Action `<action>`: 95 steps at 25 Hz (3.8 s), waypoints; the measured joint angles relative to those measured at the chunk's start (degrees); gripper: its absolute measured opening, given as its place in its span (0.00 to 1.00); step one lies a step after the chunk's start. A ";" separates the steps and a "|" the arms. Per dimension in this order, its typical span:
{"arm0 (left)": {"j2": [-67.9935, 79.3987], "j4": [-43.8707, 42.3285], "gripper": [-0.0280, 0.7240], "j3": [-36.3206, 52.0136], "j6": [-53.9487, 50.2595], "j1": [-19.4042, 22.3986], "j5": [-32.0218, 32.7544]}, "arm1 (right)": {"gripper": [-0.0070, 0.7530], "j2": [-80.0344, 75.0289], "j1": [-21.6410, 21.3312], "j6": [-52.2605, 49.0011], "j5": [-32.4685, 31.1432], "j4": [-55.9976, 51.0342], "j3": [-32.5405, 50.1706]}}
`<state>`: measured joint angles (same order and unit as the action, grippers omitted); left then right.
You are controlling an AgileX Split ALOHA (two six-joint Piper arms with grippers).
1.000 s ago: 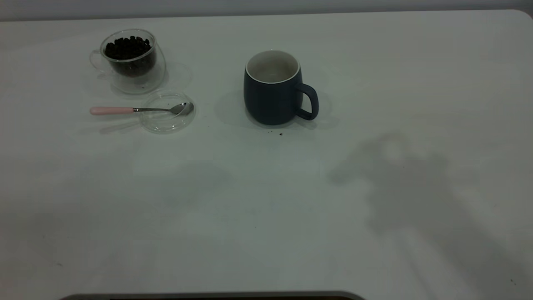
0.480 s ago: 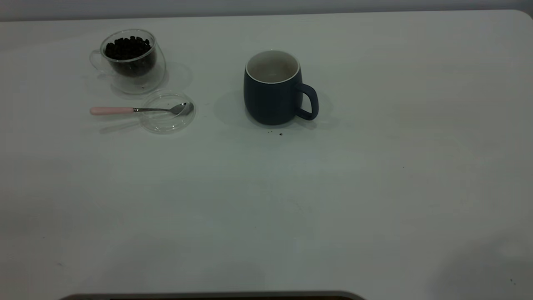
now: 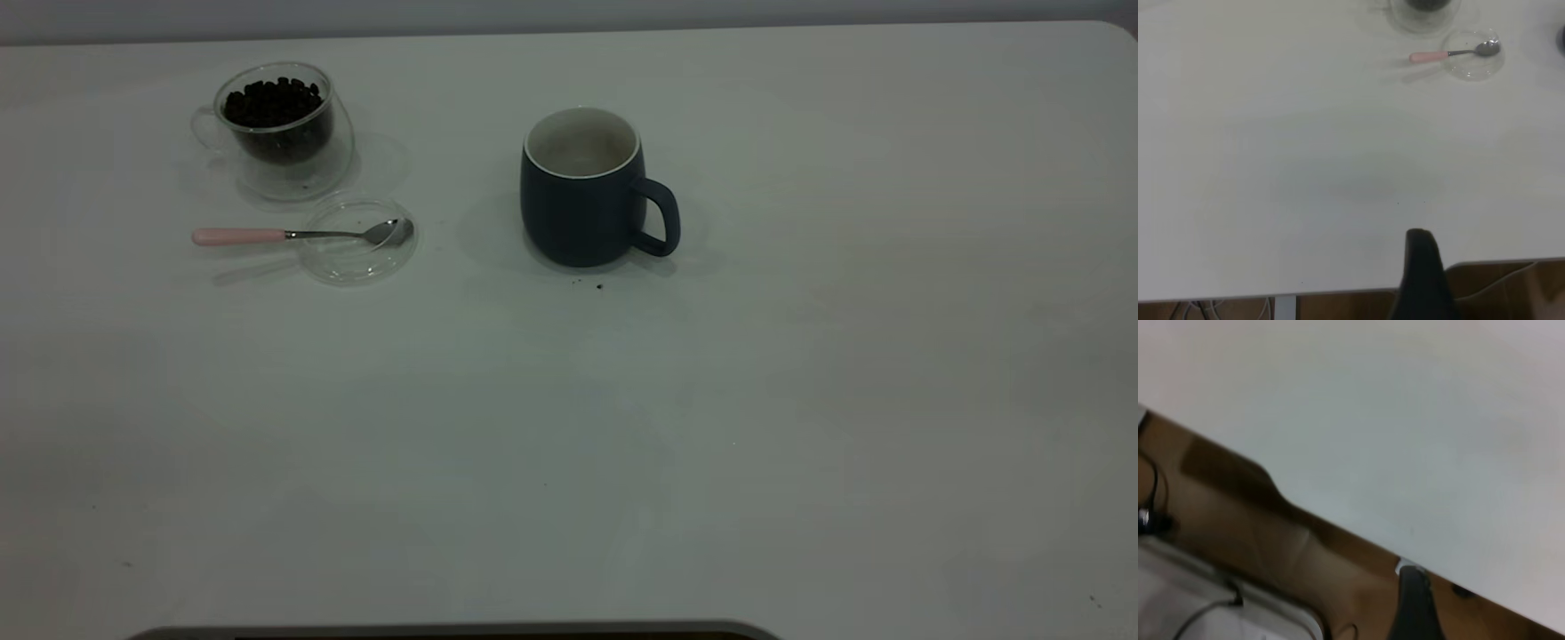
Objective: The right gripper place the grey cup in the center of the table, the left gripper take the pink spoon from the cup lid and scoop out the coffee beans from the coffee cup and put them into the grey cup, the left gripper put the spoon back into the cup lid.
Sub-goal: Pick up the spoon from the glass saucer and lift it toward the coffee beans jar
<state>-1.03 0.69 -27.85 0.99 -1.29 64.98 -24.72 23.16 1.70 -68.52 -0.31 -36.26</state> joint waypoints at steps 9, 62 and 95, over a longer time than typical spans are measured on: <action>0.00 0.00 0.82 0.00 0.00 0.00 0.00 | 0.79 16.13 -12.60 3.15 4.41 -3.11 9.32; 0.64 2.47 0.82 -0.13 -3.00 0.00 -0.34 | 0.79 22.83 -24.48 3.28 4.37 -2.88 9.32; 88.02 37.37 0.82 -40.67 25.24 1.09 -16.37 | 0.79 22.83 -24.48 3.23 4.35 -2.88 9.32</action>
<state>86.99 38.06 -68.51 26.23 -0.19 48.60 -1.89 -1.32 4.93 -64.17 -3.19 -26.94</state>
